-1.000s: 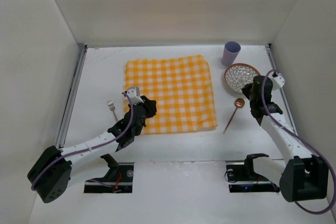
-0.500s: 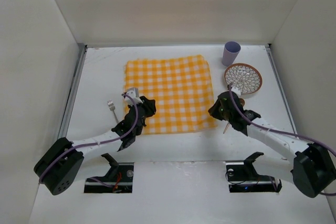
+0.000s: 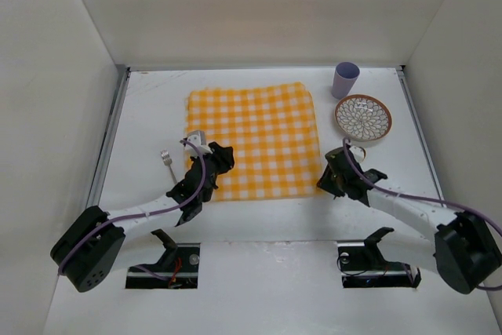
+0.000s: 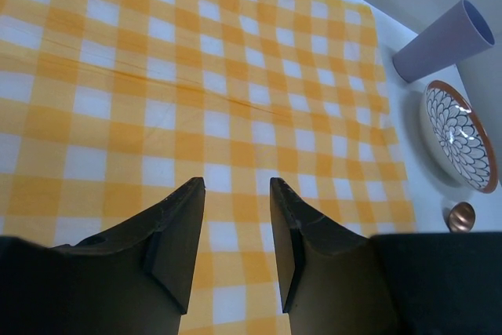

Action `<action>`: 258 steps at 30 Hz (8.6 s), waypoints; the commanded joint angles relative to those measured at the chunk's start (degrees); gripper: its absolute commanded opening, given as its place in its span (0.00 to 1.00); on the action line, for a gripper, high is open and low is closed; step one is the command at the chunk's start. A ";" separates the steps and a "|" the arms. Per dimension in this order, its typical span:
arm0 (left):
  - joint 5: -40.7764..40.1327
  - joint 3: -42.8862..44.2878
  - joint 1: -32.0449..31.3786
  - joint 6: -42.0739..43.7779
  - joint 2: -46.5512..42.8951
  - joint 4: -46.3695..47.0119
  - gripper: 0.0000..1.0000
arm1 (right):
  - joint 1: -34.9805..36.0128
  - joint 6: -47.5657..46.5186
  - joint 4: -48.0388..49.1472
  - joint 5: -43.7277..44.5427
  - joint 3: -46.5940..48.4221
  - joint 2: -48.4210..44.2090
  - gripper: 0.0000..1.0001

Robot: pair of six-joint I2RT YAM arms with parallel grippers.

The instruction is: Set the dinner table for one person

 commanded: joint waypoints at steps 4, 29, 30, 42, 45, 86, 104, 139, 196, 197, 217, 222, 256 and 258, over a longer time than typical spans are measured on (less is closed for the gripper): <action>-1.04 -1.30 0.51 -0.92 -0.44 3.66 0.40 | -9.62 -2.40 -1.10 5.07 5.85 -13.17 0.58; 9.67 -4.38 -4.93 5.67 -9.58 15.78 0.56 | -45.95 -0.49 34.32 -11.37 16.06 27.51 0.62; 10.29 -4.55 -4.93 5.67 -9.14 16.92 0.57 | -46.12 0.47 35.11 -11.80 16.06 28.39 0.61; 10.56 -5.26 -4.58 5.05 -5.19 20.62 0.59 | -48.14 6.81 43.28 -15.24 13.25 31.84 0.14; 10.47 -4.65 -4.41 4.79 -3.79 20.62 0.60 | -50.33 9.00 45.22 -15.41 11.23 27.36 0.10; -8.25 -3.59 -1.42 4.88 -10.02 6.12 0.65 | 1.86 12.34 44.26 -12.86 29.42 34.46 0.12; -7.20 -2.97 -1.33 4.00 -7.73 6.47 0.65 | 5.47 14.72 45.67 -12.95 22.92 33.76 0.13; -5.79 -3.15 -2.47 2.68 -1.94 8.49 0.66 | -30.30 -21.31 1.92 7.18 62.16 36.89 0.55; -3.50 -3.50 -2.47 1.01 -1.32 9.29 0.67 | -7.27 -34.15 -19.72 4.10 91.81 57.66 0.10; -3.50 -3.50 -2.65 1.01 -1.14 9.29 0.67 | -7.45 -34.06 -20.07 4.45 92.34 57.93 0.10; -3.33 -3.24 -2.12 0.66 0.53 9.46 0.67 | -10.35 -32.92 -21.75 4.27 99.38 67.43 0.30; -3.33 -3.15 -1.77 0.57 0.70 9.46 0.67 | -10.53 -32.30 -17.88 4.36 96.48 63.03 0.45; -0.52 -2.97 -3.88 0.31 -3.25 8.85 0.59 | -17.03 -11.56 -1.27 14.30 7.62 1.40 0.28; -0.26 -3.06 -4.06 0.31 -3.08 8.85 0.59 | -17.03 -11.47 0.04 13.42 7.44 3.86 0.29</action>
